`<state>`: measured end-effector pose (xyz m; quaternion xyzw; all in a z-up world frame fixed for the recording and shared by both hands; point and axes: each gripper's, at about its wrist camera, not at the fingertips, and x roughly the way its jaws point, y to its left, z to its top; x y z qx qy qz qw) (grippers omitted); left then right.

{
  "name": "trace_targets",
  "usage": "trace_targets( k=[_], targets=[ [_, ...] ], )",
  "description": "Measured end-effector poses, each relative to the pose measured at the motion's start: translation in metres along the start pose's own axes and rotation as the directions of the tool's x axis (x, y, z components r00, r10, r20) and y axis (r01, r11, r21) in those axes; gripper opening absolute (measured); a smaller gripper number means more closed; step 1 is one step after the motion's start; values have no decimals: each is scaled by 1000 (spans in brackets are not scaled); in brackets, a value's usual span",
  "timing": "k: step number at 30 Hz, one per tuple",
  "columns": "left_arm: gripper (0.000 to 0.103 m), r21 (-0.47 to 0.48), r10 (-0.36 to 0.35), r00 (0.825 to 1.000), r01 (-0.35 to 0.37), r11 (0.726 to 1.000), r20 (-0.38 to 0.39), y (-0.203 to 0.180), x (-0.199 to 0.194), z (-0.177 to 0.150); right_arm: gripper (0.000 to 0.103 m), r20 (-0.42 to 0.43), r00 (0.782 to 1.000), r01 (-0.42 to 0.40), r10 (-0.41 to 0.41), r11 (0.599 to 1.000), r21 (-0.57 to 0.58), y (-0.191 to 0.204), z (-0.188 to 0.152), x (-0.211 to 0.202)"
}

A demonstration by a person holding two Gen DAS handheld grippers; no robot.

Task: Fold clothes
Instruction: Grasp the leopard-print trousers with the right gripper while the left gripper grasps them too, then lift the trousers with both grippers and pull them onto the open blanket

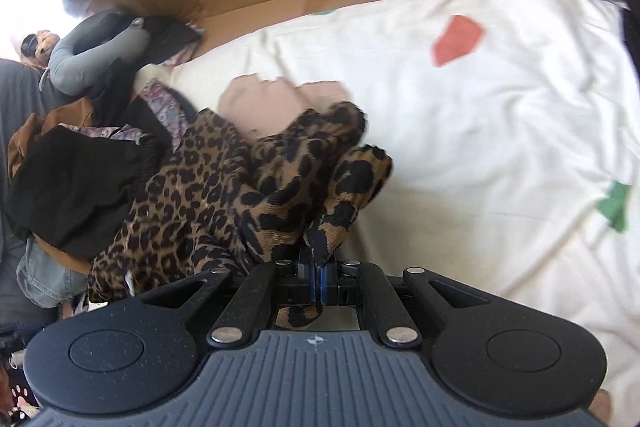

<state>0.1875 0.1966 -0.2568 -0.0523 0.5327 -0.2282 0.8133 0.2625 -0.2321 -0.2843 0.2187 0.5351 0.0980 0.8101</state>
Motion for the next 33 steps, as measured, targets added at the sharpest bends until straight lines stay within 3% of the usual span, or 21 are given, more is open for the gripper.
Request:
trace_targets(
  k=[4, 8, 11, 14, 16, 20, 28, 33],
  targets=[
    [26, 35, -15, 1000, 14, 999, 23, -21, 1, 12, 0, 26, 1000, -11, 11, 1000, 1, -26, -18, -19],
    [31, 80, -55, 997, 51, 995, 49, -55, 19, 22, 0, 79, 997, -32, 26, 997, 76, -55, -37, -35],
    [32, 148, -85, 996, 78, 986, 41, -90, 42, 33, 0, 116, 993, -53, 38, 991, 124, -74, -49, -44],
    [42, 234, -118, 993, 109, 966, 26, -129, 65, 44, 0, 148, 988, -76, 53, 985, 154, -94, -61, -52],
    [57, 293, -136, 991, 127, 948, 13, -154, 79, 50, 0, 164, 984, -94, 64, 980, 176, -106, -67, -56],
    [59, 412, -171, 985, 164, 897, -19, -205, 106, 58, 0, 190, 976, -154, 106, 954, 258, -127, -77, -55],
    [62, 575, -186, 981, 186, 797, -60, -281, 156, 62, 0, 212, 967, -191, 143, 955, 228, -135, -89, -50],
    [62, 649, -199, 971, 238, 722, -135, -322, 172, 62, 0, 243, 953, -245, 179, 930, 275, -147, -98, -48]
  ],
)
